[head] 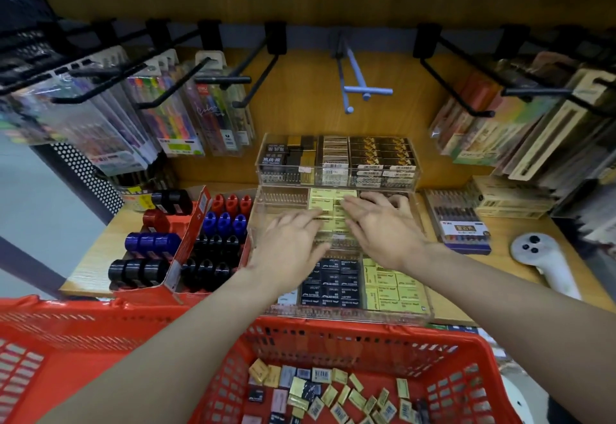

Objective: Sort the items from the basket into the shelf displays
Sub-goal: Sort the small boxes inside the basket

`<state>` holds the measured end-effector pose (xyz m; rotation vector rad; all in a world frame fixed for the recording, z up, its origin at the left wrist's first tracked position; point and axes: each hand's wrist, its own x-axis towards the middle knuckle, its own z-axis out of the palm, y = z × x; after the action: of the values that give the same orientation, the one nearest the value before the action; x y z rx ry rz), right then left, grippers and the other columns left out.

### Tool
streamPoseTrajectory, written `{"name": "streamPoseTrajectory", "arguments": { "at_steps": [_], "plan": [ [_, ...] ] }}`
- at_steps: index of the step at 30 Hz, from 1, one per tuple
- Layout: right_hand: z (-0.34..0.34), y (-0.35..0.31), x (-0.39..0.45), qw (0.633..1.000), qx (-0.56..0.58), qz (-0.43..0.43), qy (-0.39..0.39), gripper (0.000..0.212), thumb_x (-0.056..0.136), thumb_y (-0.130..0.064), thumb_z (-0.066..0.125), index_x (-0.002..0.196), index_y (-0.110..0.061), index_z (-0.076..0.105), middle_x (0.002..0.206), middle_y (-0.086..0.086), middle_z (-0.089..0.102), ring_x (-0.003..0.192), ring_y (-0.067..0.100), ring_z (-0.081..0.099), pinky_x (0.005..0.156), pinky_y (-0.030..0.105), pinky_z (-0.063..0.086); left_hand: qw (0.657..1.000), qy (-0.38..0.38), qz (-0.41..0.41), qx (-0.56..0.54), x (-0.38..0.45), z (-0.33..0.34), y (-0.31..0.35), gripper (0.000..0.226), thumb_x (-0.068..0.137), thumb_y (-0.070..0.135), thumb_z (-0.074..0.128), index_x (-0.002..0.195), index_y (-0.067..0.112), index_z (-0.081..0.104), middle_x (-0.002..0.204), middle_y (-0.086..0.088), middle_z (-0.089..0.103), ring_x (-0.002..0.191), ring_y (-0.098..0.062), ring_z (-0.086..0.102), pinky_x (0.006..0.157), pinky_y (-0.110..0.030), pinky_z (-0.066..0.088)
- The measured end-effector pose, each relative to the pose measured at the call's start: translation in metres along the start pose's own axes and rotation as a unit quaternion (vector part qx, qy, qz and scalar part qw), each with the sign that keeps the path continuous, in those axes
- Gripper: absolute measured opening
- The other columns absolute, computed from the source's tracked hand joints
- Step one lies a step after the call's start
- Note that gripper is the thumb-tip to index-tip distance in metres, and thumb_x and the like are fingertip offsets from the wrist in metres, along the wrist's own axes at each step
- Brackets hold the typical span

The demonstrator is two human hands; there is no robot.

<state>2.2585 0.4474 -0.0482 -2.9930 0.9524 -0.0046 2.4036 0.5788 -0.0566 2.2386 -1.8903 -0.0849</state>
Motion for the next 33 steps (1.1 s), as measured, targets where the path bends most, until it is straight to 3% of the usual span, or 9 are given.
{"name": "streamPoseTrajectory", "arguments": {
  "at_steps": [5,8,10,15,18,22,27,29,33],
  "plan": [
    [-0.012,-0.008,-0.012,0.998,0.045,0.023,-0.039,0.053,0.105,-0.035,0.031,0.155,-0.023,0.021,0.164,-0.006,0.011,0.15,0.018,0.011,0.115,0.056,0.014,0.999,-0.043,0.006,0.004,-0.013,-0.015,0.009,0.048,0.101,0.037,0.048,0.145,0.02,0.044,0.157,-0.002,0.032,0.145,-0.023,0.022,0.119,-0.044,0.02],
    [-0.02,-0.024,-0.064,0.989,0.113,-0.03,0.087,0.04,0.098,-0.017,0.048,0.137,-0.014,0.052,0.148,0.008,0.043,0.136,0.028,0.04,0.108,0.051,0.033,0.997,0.027,0.067,-0.007,-0.052,-0.023,0.024,0.038,0.095,0.016,0.056,0.133,0.01,0.056,0.136,-0.01,0.051,0.128,-0.03,0.041,0.107,-0.042,0.034],
    [-0.011,-0.035,-0.107,0.986,0.125,-0.07,0.089,0.028,0.092,-0.013,0.052,0.117,-0.011,0.065,0.124,0.007,0.06,0.116,0.029,0.055,0.095,0.047,0.044,0.996,0.015,0.083,-0.035,-0.084,-0.018,0.033,0.028,0.091,0.01,0.056,0.118,0.007,0.062,0.118,-0.013,0.058,0.113,-0.033,0.051,0.096,-0.043,0.042],
    [0.045,-0.053,-0.182,0.966,0.201,0.034,-0.158,0.023,0.088,-0.015,0.057,0.106,-0.015,0.071,0.112,0.006,0.067,0.107,0.025,0.063,0.094,0.034,0.048,0.948,-0.318,-0.007,-0.03,-0.153,0.037,0.041,0.022,0.092,0.02,0.055,0.109,0.018,0.068,0.111,-0.008,0.069,0.108,-0.029,0.062,0.089,-0.039,0.051],
    [0.094,-0.052,-0.21,0.921,0.247,0.163,-0.252,0.025,0.09,-0.019,0.061,0.113,-0.015,0.07,0.115,0.007,0.07,0.108,0.023,0.065,0.088,0.025,0.047,0.895,-0.429,-0.087,-0.089,-0.185,0.085,0.036,0.026,0.097,0.024,0.056,0.118,0.015,0.067,0.123,-0.008,0.066,0.114,-0.025,0.06,0.093,-0.032,0.049],
    [0.148,-0.049,-0.243,0.873,0.27,0.248,-0.32,0.02,0.092,-0.021,0.059,0.109,-0.018,0.069,0.117,0.009,0.069,0.111,0.026,0.064,0.092,0.03,0.048,0.861,-0.438,-0.203,-0.161,-0.213,0.14,0.038,0.033,0.097,0.026,0.058,0.128,0.016,0.059,0.134,-0.009,0.058,0.12,-0.025,0.057,0.091,-0.028,0.045],
    [0.198,-0.061,-0.265,0.84,0.289,0.281,-0.363,0.003,0.09,-0.021,0.065,0.092,-0.021,0.063,0.106,0.008,0.068,0.112,0.026,0.063,0.087,0.028,0.047,0.832,-0.462,-0.22,-0.216,-0.219,0.198,0.056,0.047,0.097,0.026,0.06,0.141,0.019,0.047,0.142,-0.01,0.051,0.124,-0.029,0.054,0.094,-0.028,0.045],
    [0.214,-0.071,-0.275,0.824,0.304,0.282,-0.386,0.021,0.09,-0.022,0.067,0.109,-0.012,0.064,0.114,0.007,0.066,0.108,0.022,0.062,0.078,0.022,0.043,0.826,-0.467,-0.212,-0.234,-0.22,0.213,0.066,0.049,0.096,0.027,0.061,0.142,0.02,0.045,0.141,-0.011,0.053,0.125,-0.029,0.053,0.098,-0.029,0.044],
    [0.227,-0.084,-0.285,0.822,0.314,0.32,-0.351,0.035,0.086,-0.022,0.071,0.119,-0.017,0.061,0.12,0.005,0.064,0.107,0.019,0.062,0.093,0.031,0.05,0.846,-0.437,-0.179,-0.248,-0.221,0.231,0.078,0.054,0.095,0.023,0.063,0.144,0.031,0.042,0.145,-0.009,0.044,0.13,-0.028,0.048,0.106,-0.031,0.04]
  ]
}}
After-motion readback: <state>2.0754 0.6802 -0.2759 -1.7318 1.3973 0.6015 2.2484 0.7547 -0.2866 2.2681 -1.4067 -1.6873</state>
